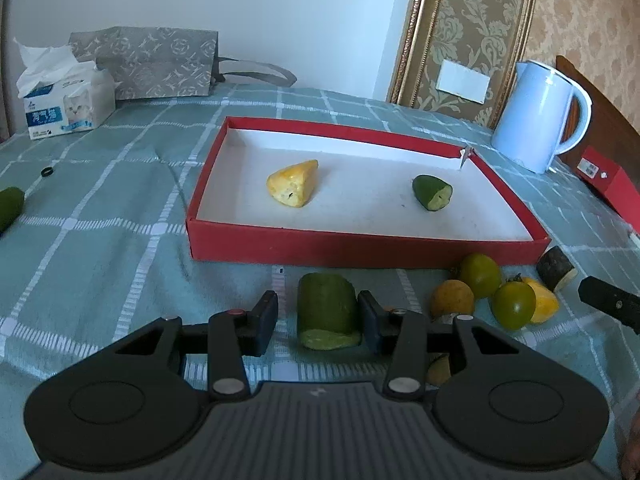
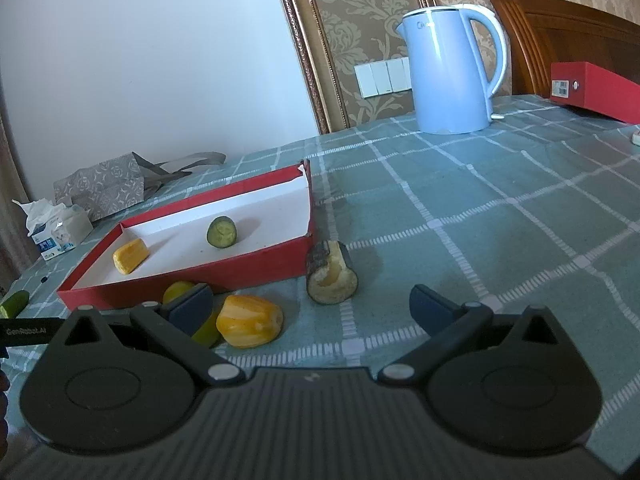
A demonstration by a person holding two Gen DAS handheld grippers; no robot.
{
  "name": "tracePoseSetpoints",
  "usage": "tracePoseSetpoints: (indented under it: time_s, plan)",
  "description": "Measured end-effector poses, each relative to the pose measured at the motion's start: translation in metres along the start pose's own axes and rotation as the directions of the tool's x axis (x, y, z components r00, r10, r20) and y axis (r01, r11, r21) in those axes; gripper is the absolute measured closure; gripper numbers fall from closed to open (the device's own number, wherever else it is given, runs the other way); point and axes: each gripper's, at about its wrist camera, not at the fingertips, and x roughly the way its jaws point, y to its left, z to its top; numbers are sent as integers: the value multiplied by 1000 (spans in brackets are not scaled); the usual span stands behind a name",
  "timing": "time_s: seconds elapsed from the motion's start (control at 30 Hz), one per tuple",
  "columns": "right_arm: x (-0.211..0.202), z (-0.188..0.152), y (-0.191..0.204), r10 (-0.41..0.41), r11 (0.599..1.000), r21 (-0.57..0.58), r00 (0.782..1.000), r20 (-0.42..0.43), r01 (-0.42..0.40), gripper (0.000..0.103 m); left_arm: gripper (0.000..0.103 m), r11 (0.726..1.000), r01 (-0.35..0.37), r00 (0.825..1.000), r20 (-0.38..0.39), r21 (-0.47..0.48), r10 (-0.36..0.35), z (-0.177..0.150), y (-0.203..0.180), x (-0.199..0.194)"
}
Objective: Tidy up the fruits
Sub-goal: 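Grasp the green cucumber chunk beside the tray with the left tool, then grasp the cut cucumber slice with the right tool while the left tool holds the cucumber chunk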
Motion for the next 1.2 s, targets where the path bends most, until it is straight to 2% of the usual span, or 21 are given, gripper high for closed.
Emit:
tracePoseSetpoints:
  time_s: [0.07,0.23,0.33,0.43,0.53,0.73,0.8,0.83,0.97,1.1,1.2]
  plan:
    - [0,0,0,0,1000,1,1000,0,0,0,72,999,35,999,-1,6,-35,-1,0,-1]
    - [-1,-1,-1,2,1000,9,1000,12,-2,0,73,999,38,999,14,32,-38,-5,-1,-3]
    - [-6,-2,-3,23,1000,11,999,43,-23,0,73,999,4,999,45,38,-5,-6,0,-8]
    - [-10,-3,4,49,998,-39,998,49,-47,0,73,1000,18,997,77,4,-19,-8,12,-14]
    - [-17,-6,12,54,993,-111,996,65,-47,0,73,1000,-16,995,103,-6,17,-9,21,-19]
    - [-20,-6,19,20,983,-184,999,44,-12,0,73,998,-9,994,109,-58,15,-10,40,-20]
    - [-13,-4,16,-2,984,-181,1000,10,3,8,73,998,-9,994,111,-61,15,-11,43,-20]
    - [-9,-2,13,-10,984,-178,1000,-5,9,17,73,998,-3,994,110,-66,10,-11,44,-20]
    - [11,6,2,-64,985,-164,997,-49,55,23,73,997,17,994,106,-81,-8,-11,48,-19]
    - [27,18,-7,-47,992,-117,994,-95,36,29,72,997,27,994,104,-79,-19,-11,48,-19]
    - [36,22,-1,-72,987,-152,993,-90,58,38,72,997,29,995,102,-77,-21,-12,48,-18]
